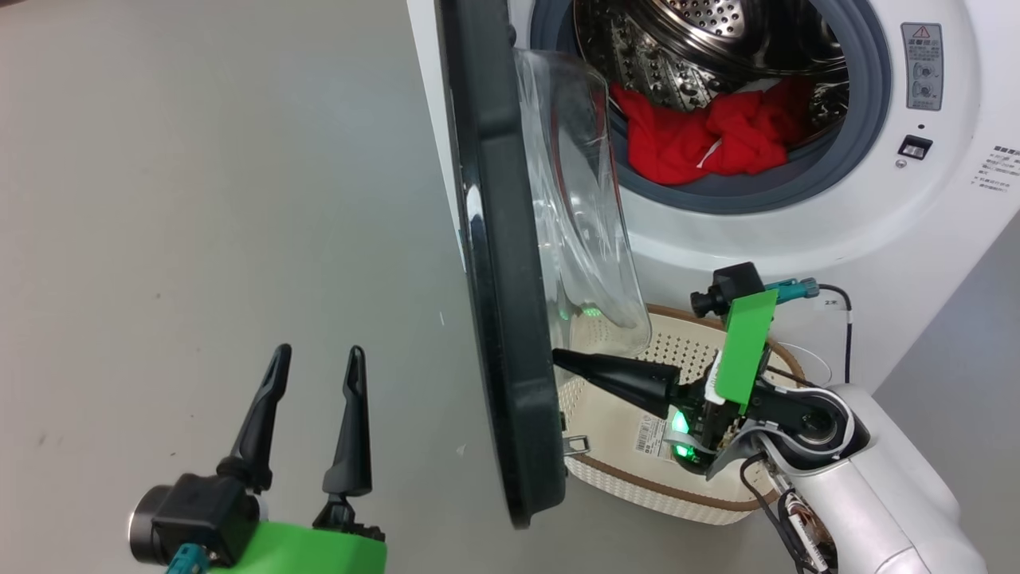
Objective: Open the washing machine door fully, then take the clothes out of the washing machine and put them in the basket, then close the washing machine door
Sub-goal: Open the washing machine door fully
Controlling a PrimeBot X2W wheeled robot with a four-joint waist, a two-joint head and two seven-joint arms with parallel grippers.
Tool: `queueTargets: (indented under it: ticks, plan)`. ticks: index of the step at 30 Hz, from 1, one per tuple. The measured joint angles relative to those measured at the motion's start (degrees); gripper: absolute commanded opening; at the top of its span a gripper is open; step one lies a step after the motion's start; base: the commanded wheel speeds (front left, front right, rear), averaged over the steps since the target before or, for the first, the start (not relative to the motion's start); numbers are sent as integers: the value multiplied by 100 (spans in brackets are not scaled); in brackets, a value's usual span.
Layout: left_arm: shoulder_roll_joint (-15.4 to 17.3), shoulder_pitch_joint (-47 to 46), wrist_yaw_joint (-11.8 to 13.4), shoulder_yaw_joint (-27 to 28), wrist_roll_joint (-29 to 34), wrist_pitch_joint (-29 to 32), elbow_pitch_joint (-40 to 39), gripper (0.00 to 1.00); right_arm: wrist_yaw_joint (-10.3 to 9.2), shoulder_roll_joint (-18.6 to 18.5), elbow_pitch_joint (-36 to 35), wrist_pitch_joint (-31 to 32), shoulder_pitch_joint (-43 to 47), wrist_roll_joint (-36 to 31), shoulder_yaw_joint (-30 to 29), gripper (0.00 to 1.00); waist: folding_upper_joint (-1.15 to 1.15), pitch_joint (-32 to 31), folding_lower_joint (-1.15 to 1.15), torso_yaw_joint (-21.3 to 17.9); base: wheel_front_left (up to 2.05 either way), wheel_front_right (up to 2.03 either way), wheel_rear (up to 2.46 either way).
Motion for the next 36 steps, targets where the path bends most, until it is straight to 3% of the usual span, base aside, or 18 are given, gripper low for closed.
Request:
queueTargets:
  ticks: [27, 31, 36]
  plan:
    - [11, 175, 120, 16, -245, 102, -164, 100, 0, -86, 163, -178, -404, 578, 931, 0, 0, 136, 0, 66, 0, 0, 0]
    - [11, 177, 120, 10, -293, 127, -163, 100, 0, -171, 113, -392, -404, 555, 1017, 0, 0, 121, 0, 55, 0, 0, 0]
    - [13, 177, 119, -7, -300, 127, -156, 100, 0, -338, -21, -1123, -403, 141, 1040, 0, 0, 96, 0, 43, 0, 0, 0]
